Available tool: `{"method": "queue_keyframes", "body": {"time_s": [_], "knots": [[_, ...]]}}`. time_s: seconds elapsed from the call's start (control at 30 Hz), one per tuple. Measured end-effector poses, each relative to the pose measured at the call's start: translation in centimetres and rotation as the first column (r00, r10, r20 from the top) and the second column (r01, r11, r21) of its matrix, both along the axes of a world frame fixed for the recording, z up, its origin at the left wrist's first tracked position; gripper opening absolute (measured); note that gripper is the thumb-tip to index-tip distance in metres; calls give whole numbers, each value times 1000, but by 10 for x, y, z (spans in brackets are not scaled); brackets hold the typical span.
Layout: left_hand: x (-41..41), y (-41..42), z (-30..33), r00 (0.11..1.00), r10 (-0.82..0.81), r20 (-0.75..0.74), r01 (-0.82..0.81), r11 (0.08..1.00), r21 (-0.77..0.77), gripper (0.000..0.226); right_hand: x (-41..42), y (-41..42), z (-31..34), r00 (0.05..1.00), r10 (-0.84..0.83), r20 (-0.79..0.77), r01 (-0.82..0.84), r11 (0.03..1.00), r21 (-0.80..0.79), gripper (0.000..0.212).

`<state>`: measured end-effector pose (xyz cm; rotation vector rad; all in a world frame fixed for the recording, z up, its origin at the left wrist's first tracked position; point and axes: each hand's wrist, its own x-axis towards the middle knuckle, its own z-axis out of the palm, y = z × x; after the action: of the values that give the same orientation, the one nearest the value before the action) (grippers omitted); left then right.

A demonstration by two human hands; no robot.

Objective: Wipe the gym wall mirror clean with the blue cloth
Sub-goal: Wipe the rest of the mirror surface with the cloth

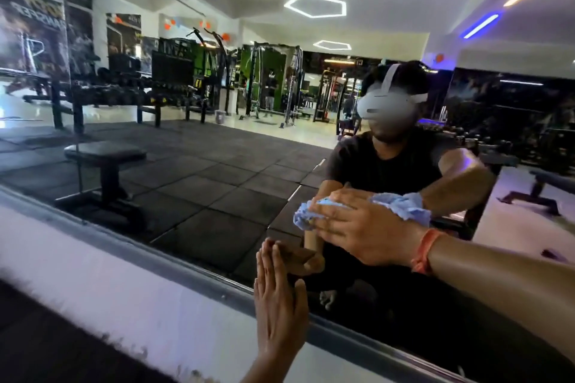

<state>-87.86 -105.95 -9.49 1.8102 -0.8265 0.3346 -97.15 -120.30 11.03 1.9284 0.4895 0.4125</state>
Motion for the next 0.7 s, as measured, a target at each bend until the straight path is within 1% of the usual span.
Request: {"method": "queue_keyframes", "body": {"time_s": [0.03, 0.07, 0.1, 0.13, 0.2, 0.23, 0.27, 0.3, 0.33, 0.4, 0.47, 0.53, 0.57, 0.6, 0.63, 0.7], "knots": [[-1, -1, -4, 1000, 7, -1, -8, 1000, -11, 71, 3, -1, 9, 999, 26, -18, -27, 999, -27, 45], [-1, -3, -8, 1000, 17, -6, -18, 1000, -19, 70, 10, 0, 23, 997, 61, 37, -61, 998, -2, 45], [-2, -4, -11, 1000, 24, -16, -25, 999, -30, 69, 17, 2, 43, 988, 72, 137, -79, 996, 46, 46], [-2, -6, -14, 999, 28, -28, -30, 998, -49, 68, 25, 4, 63, 967, 37, 254, -65, 992, 106, 47], [-2, -11, -15, 999, 26, -46, -31, 993, -112, 65, 37, 11, 86, 887, -85, 453, -27, 972, 235, 50], [-1, -12, -17, 998, 24, -56, -32, 989, -147, 65, 46, 16, 78, 850, -116, 514, -32, 962, 271, 52], [-1, -14, -19, 998, 17, -65, -28, 983, -181, 64, 54, 20, 61, 834, -115, 540, -44, 961, 274, 52], [0, -15, -22, 997, 11, -80, -27, 977, -209, 63, 62, 23, 34, 852, -74, 518, -58, 970, 234, 51], [2, -14, -25, 994, 12, -110, -37, 973, -230, 63, 70, 25, 6, 895, -17, 445, -69, 982, 177, 49], [8, -11, -36, 977, 25, -214, -74, 971, -227, 67, 85, 31, -41, 972, 41, 231, -56, 997, 62, 50], [17, -2, -54, 947, 30, -319, -89, 981, -174, 71, 95, 41, -54, 997, 4, 71, -5, 1000, 5, 49], [25, 4, -66, 924, 29, -382, -85, 988, -129, 67, 106, 47, -36, 999, -33, -1, 33, 997, -67, 51], [26, 6, -68, 916, 28, -400, -89, 987, -134, 65, 113, 50, -19, 1000, -19, 23, 22, 993, -118, 52], [25, 5, -67, 914, 24, -405, -97, 982, -161, 64, 122, 52, 5, 996, 0, 92, 14, 988, -156, 53], [25, 3, -65, 915, 20, -402, -109, 974, -200, 64, 133, 56, 32, 983, 18, 185, 8, 990, -139, 52], [28, 0, -62, 915, 21, -403, -135, 957, -256, 68, 154, 67, 81, 935, -14, 354, 11, 1000, 12, 51]]}}
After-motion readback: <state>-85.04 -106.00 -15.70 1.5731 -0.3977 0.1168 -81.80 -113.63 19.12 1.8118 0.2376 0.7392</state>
